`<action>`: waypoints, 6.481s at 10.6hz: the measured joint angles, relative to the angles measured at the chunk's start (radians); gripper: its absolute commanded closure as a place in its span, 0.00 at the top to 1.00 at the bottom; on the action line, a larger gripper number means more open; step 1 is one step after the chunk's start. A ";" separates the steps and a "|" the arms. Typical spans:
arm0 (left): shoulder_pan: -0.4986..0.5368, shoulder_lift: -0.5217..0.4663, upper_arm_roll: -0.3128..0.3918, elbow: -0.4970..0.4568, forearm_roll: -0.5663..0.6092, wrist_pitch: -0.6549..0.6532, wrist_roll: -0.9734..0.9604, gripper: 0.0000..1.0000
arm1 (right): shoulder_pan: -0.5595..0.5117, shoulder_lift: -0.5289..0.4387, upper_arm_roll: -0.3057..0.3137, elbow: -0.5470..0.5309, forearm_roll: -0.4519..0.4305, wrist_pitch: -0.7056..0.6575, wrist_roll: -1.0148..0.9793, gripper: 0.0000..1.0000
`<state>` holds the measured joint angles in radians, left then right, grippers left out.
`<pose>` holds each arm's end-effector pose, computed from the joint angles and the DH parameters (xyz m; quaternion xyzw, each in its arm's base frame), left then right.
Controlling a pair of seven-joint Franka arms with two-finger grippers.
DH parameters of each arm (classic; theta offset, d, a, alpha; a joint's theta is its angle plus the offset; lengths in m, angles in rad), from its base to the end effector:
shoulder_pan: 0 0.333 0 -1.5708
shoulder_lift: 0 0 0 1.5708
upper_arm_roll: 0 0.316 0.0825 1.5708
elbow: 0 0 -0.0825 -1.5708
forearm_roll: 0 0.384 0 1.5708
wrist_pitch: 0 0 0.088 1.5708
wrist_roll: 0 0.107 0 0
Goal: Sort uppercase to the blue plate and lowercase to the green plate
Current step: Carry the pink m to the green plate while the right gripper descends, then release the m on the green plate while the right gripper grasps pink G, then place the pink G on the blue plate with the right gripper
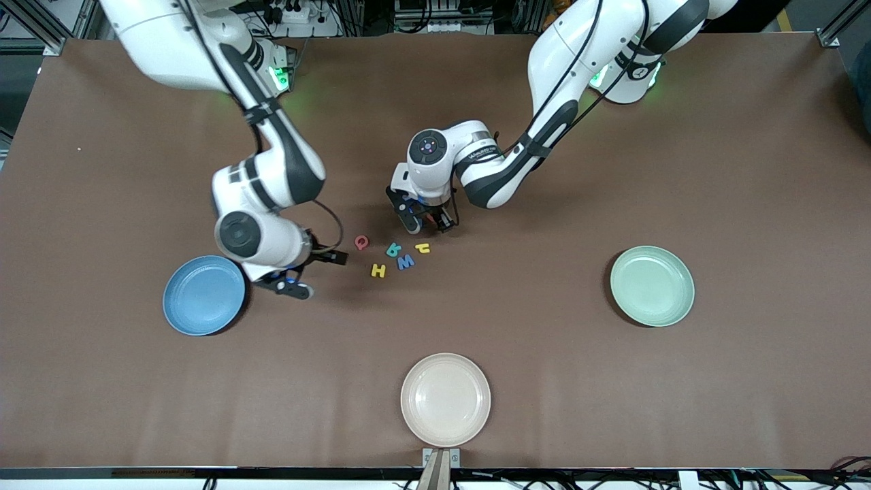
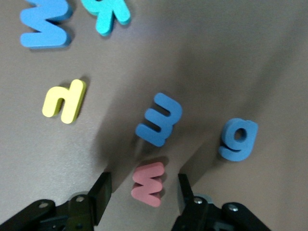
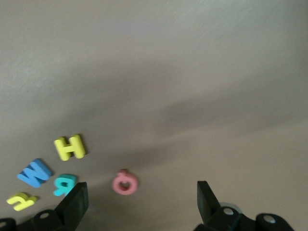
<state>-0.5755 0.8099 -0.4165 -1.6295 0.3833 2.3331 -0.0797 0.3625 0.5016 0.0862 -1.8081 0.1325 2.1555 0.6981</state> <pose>0.4061 -0.5495 0.1721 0.8601 -0.5099 -0.0148 0.0072 0.5710 0.2770 0.2551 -0.9802 0.1675 0.1040 0.0200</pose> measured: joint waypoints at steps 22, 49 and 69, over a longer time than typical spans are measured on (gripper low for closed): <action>0.764 -0.188 0.026 -0.088 0.024 -0.291 0.048 0.00 | 0.135 0.033 -0.011 -0.197 -0.065 0.305 0.072 1.00; 0.633 -0.446 0.076 0.102 -0.243 -0.483 0.027 1.00 | -0.258 -0.058 -0.126 -0.138 -0.098 0.245 -0.649 0.02; 0.411 -0.414 -0.014 0.093 -0.274 -0.411 0.043 1.00 | -0.178 0.033 -0.109 0.060 -0.114 0.117 -0.657 1.00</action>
<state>-0.1649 0.3955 -0.4304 -1.5370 0.1091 1.9220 -0.0363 0.1842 0.5345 -0.0229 -1.7476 0.0184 2.2722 0.0410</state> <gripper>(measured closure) 0.000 0.000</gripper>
